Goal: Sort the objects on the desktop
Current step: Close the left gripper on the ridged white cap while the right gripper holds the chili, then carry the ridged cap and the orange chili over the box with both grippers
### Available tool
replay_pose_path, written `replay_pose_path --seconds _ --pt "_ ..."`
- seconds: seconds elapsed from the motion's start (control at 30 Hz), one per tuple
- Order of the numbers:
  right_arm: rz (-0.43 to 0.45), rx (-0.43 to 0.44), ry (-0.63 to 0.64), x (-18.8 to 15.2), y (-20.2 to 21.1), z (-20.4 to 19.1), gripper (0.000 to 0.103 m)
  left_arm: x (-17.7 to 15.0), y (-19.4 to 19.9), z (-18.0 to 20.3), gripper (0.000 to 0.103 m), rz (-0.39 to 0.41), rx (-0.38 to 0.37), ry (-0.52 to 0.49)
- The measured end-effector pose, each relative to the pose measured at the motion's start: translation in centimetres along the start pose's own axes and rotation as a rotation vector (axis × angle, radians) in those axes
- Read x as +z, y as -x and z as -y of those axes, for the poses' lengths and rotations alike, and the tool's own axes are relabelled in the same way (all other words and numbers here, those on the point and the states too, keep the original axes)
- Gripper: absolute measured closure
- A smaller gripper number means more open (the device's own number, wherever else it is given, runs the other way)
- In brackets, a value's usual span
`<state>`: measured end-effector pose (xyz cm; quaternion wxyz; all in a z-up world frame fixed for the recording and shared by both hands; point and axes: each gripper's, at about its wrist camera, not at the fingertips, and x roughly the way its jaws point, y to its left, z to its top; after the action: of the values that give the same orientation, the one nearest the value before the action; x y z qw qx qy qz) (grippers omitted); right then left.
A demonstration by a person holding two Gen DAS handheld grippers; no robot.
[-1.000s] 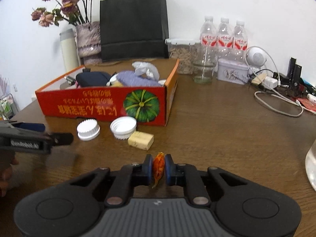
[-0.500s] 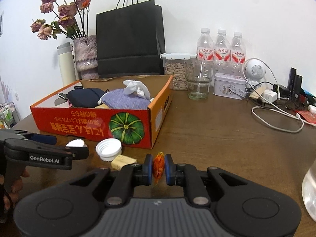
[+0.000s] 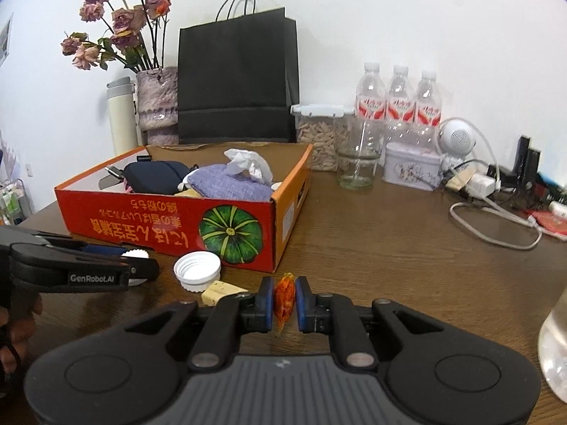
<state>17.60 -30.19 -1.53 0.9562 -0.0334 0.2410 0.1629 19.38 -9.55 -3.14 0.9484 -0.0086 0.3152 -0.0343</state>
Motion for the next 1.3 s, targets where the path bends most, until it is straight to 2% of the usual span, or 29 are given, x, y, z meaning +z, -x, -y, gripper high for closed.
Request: replay_pose_path --seconds 0.1,0.47,0.83,1.03,1.3 --pt "0.027 -0.002 -0.02 0.1 0.7 -0.2 0.091 0.1 0.6 -0.1 0.063 0.013 -0.013 0.005" --pt "0.083 0.027 -0.036 0.8 1.9 -3.9 0.091 1.1 4.6 -1.3 0.063 0.137 -0.027 0.024" --pt "0.169 0.074 -0.024 4.5 1.5 -8.1 0.091 3.6 7.2 -5.3 0.062 0.273 0.004 0.049" --pt "0.21 0.087 -0.035 7.7 -0.8 -9.9 0.091 5.6 6.6 -7.4 0.062 0.316 0.03 0.058" --pt "0.184 0.078 -0.051 10.0 -6.3 -10.8 0.091 7.8 4.0 -9.2 0.063 0.33 0.052 0.044"
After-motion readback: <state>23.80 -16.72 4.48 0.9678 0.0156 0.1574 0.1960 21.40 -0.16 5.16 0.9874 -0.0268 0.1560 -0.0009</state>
